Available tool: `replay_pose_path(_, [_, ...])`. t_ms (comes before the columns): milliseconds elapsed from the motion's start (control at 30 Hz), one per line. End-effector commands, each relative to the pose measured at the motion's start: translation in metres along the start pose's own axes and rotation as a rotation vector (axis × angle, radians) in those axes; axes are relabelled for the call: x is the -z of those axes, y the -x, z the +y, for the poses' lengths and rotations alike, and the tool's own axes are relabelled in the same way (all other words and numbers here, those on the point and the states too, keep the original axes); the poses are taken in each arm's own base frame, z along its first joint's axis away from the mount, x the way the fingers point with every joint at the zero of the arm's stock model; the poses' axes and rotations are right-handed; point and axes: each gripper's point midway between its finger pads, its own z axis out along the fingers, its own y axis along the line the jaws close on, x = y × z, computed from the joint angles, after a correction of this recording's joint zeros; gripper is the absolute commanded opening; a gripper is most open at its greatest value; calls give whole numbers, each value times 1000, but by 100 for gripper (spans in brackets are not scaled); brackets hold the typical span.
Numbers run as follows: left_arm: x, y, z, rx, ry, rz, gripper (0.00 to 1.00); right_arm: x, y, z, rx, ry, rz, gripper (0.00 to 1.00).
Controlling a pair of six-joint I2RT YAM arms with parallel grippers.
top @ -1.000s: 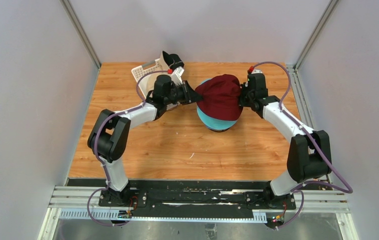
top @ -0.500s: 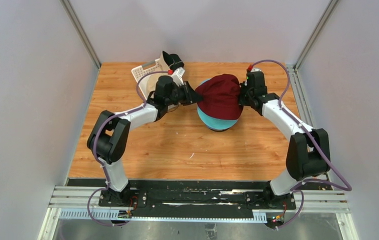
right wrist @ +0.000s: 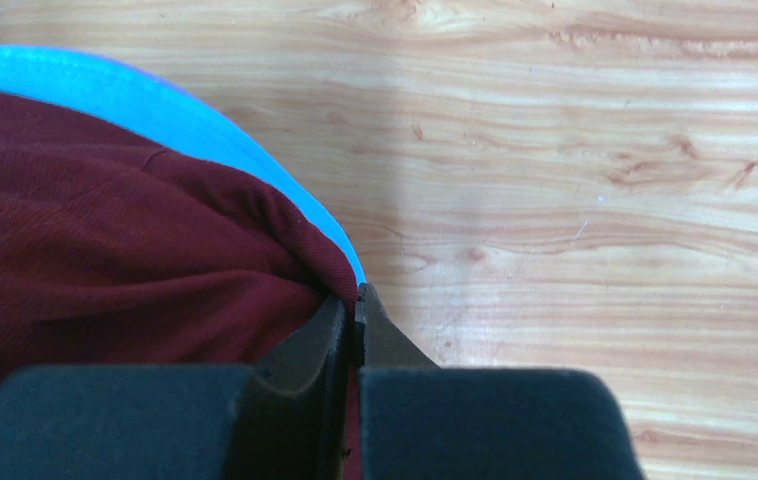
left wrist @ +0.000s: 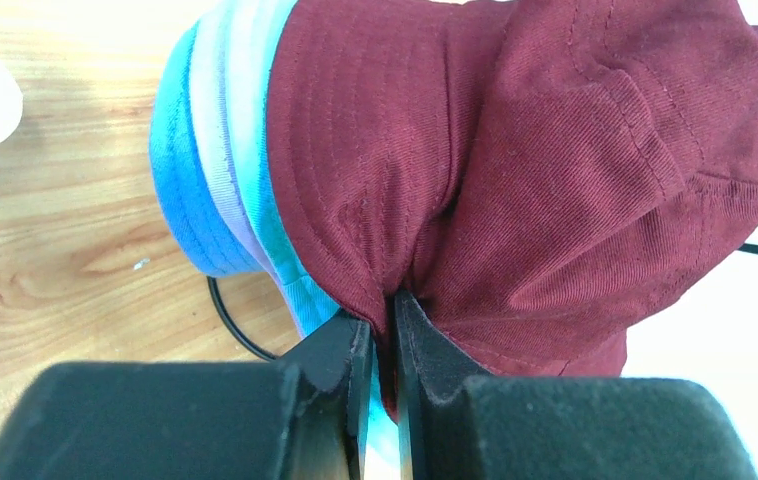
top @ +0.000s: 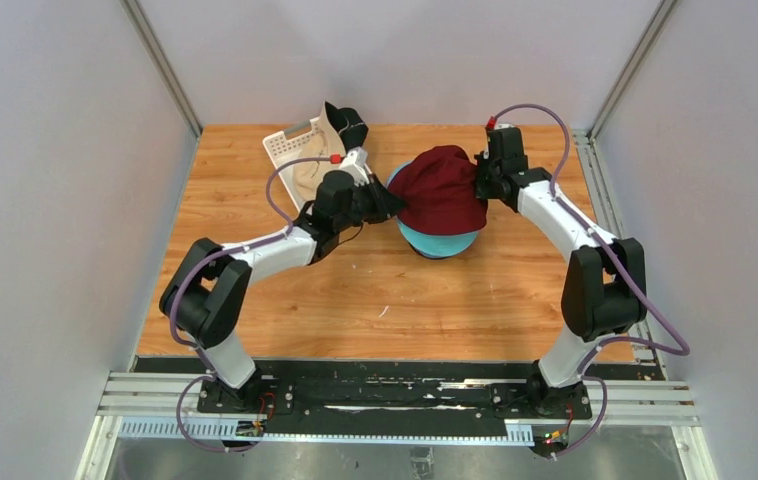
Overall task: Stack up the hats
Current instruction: Stack the hat on the hat.
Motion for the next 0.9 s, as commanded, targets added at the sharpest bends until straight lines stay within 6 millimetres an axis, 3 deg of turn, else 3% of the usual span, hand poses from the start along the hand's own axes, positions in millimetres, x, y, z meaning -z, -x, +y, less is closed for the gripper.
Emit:
replay_pose_path(0, [31,-145,31,66,144,418,15,-30,-80,11,51,-24,261,1])
replay_pose_path(233, [30,-166,19,71,139,428,15,-45,-68,16,71,-9,249,1])
replay_pose_path(400, [28,-170,15,81,141,420,16,-46,-70,14,80,-18,252,1])
replay_pose_path(700, [42,-141,12,21,184,329,20,-31,-57,9,83,-37,207,1])
replay_pose_path(867, [52,-130,10,-6,202,299,20,-14,-43,4,77,-61,149,7])
